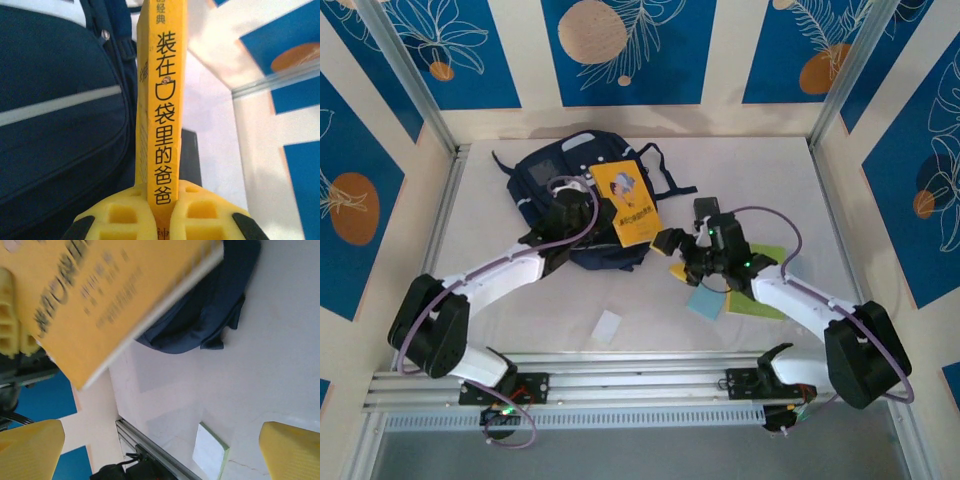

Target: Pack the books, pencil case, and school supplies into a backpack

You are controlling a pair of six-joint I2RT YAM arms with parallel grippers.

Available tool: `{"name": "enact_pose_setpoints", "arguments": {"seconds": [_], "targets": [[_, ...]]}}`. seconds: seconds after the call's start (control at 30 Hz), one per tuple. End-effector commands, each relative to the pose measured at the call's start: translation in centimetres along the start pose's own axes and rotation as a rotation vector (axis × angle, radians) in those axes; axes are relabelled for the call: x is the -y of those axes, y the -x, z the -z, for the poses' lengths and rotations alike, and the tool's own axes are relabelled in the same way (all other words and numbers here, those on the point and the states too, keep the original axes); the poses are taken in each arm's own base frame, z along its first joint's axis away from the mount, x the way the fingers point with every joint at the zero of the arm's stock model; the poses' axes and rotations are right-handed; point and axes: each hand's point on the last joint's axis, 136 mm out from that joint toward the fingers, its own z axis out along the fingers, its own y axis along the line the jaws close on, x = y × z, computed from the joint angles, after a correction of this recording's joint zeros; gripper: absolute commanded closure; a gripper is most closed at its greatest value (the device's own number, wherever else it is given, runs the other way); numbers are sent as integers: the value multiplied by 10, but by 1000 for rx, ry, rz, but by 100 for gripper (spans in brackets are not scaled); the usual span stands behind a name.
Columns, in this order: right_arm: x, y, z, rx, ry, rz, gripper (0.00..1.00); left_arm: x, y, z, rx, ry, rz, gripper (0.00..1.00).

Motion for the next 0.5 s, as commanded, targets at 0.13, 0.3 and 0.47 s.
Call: {"name": "enact_pose_setpoints", "arguments": {"seconds": [0.13,0.3,0.47], "targets": [[-57,20,-12,170,246,-69,0,35,23,28,188,-192,200,100],[-84,10,-35,91,343,-74,0,39,14,32,189,-266,282,100],[-92,9,-52,65,394,-88,1,44,11,38,198,-319,322,100]]}}
